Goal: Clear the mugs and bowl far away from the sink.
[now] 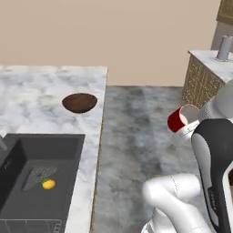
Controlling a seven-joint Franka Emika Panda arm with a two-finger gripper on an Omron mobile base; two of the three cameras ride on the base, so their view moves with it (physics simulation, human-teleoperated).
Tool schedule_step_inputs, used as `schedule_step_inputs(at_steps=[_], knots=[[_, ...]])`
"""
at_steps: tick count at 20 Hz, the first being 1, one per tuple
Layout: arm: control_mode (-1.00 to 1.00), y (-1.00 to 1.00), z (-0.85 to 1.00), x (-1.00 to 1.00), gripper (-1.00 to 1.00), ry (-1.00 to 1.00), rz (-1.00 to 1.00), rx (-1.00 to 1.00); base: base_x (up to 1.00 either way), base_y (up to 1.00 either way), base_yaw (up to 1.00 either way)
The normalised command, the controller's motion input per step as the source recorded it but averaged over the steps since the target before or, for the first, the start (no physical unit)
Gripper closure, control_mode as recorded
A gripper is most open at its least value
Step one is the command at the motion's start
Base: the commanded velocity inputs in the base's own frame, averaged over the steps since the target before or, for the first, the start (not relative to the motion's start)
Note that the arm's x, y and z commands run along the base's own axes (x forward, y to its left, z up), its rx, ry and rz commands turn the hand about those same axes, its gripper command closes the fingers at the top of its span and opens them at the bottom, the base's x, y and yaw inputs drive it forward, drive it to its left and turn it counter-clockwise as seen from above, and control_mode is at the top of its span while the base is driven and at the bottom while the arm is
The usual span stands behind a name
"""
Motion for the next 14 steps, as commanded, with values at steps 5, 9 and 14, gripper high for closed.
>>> schedule_step_inputs(at_steps=[5, 9, 14], knots=[[1.0, 0.0, 0.0, 0.0, 1.0, 0.0, 0.0, 0.0, 0.0, 0.0, -1.0], [1.0, 0.0, 0.0, 0.0, 1.0, 0.0, 0.0, 0.0, 0.0, 0.0, -1.0], [1.0, 0.0, 0.0, 0.0, 1.0, 0.0, 0.0, 0.0, 0.0, 0.0, -1.0]])
